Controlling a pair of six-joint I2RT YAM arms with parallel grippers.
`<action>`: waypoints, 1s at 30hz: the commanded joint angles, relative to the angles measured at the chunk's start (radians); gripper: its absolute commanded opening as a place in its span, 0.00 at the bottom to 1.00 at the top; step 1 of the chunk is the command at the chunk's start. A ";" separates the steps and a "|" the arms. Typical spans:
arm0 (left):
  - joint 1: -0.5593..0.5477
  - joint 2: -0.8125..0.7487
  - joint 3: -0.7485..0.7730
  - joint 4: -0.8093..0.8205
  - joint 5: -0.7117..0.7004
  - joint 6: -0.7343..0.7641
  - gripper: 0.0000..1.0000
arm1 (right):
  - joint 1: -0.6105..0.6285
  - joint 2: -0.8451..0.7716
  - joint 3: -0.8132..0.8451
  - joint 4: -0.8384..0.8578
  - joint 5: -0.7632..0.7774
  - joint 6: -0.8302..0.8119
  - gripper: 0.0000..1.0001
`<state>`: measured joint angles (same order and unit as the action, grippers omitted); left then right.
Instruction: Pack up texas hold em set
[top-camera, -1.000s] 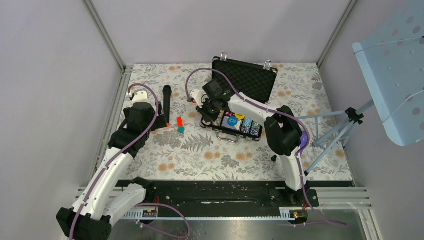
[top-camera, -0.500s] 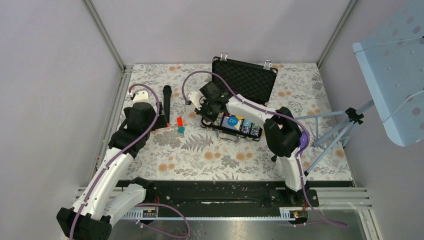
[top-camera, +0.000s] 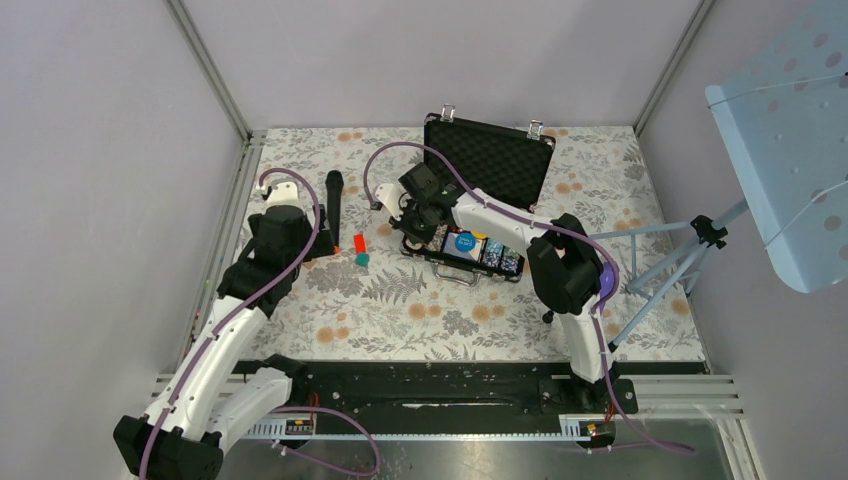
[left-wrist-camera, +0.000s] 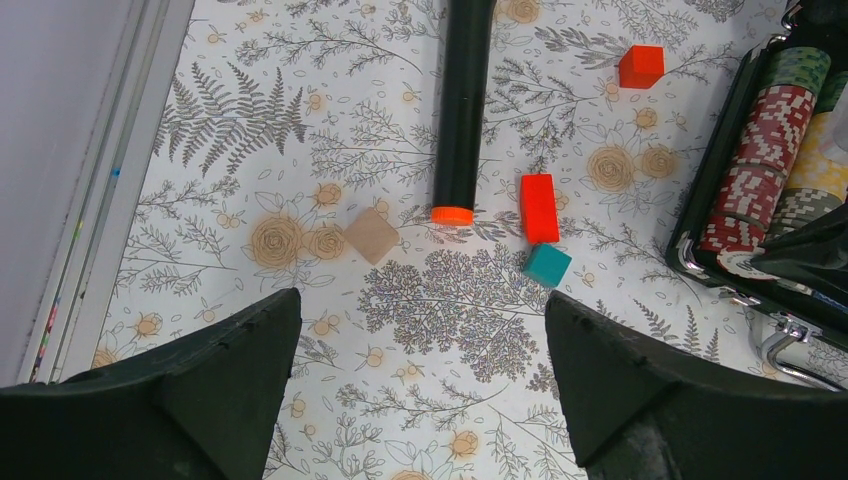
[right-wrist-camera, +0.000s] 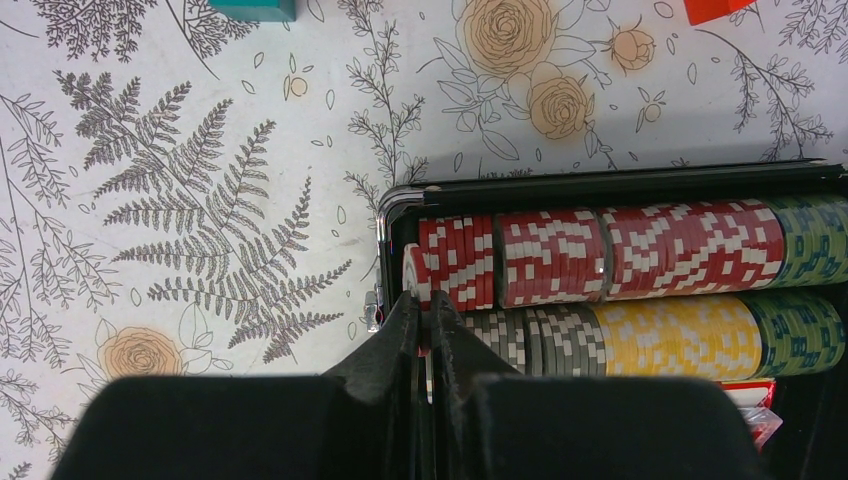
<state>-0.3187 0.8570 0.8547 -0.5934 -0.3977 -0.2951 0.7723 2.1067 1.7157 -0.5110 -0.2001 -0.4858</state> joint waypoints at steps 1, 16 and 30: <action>0.004 -0.016 -0.009 0.047 0.007 0.014 0.91 | -0.023 -0.014 0.059 0.083 0.099 -0.051 0.00; 0.004 -0.015 -0.012 0.049 0.019 0.018 0.91 | -0.024 0.017 0.113 0.014 0.073 -0.061 0.00; 0.005 -0.015 -0.013 0.050 0.021 0.019 0.91 | -0.023 -0.039 0.058 -0.013 -0.117 -0.068 0.00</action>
<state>-0.3187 0.8570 0.8417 -0.5835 -0.3889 -0.2871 0.7506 2.1132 1.7729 -0.5053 -0.2577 -0.5362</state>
